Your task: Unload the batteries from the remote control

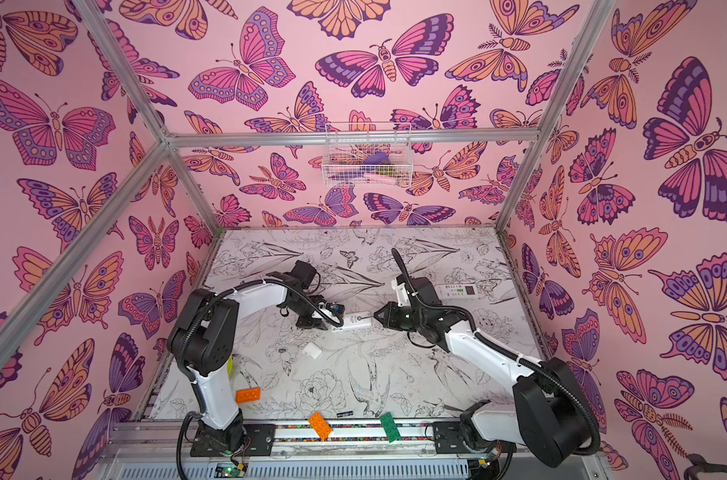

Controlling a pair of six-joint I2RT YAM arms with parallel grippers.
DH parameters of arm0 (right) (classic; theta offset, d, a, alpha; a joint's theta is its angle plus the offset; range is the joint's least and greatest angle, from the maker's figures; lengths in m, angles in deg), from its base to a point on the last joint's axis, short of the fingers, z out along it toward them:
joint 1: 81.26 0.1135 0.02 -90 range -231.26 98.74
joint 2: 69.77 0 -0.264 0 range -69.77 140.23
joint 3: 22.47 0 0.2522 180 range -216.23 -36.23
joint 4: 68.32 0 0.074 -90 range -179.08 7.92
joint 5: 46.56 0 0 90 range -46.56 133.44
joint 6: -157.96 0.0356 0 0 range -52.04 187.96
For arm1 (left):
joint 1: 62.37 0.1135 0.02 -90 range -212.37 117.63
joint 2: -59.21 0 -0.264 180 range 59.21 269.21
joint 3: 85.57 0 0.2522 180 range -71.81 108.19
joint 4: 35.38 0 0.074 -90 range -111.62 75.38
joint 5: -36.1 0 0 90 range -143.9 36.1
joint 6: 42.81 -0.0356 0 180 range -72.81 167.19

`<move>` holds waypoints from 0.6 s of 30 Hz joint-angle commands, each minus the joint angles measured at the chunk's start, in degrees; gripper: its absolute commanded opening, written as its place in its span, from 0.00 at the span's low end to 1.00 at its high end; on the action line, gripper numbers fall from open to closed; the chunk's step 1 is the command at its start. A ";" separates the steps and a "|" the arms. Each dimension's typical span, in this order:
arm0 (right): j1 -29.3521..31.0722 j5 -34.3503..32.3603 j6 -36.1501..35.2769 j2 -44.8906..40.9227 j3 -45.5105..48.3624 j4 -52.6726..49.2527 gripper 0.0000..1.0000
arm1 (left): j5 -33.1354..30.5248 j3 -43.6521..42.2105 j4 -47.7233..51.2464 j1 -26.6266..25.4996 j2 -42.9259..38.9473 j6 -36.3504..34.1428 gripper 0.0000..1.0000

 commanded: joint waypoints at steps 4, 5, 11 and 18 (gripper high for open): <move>-1.71 -2.06 -1.59 -3.55 1.28 -1.76 0.00 | 0.37 -1.47 -0.94 -0.50 -0.01 0.43 0.33; -2.00 -2.04 -2.03 -3.93 1.28 -2.09 0.00 | 0.29 -1.47 -1.15 -0.51 -0.19 0.67 0.32; -4.68 -0.26 -3.19 -4.90 2.10 -1.95 0.00 | 0.36 -0.90 -2.05 -0.75 -1.85 3.09 0.24; -9.60 3.71 -5.24 -4.85 2.73 -0.43 0.00 | 0.21 -2.32 -2.75 -1.21 -5.69 5.51 0.10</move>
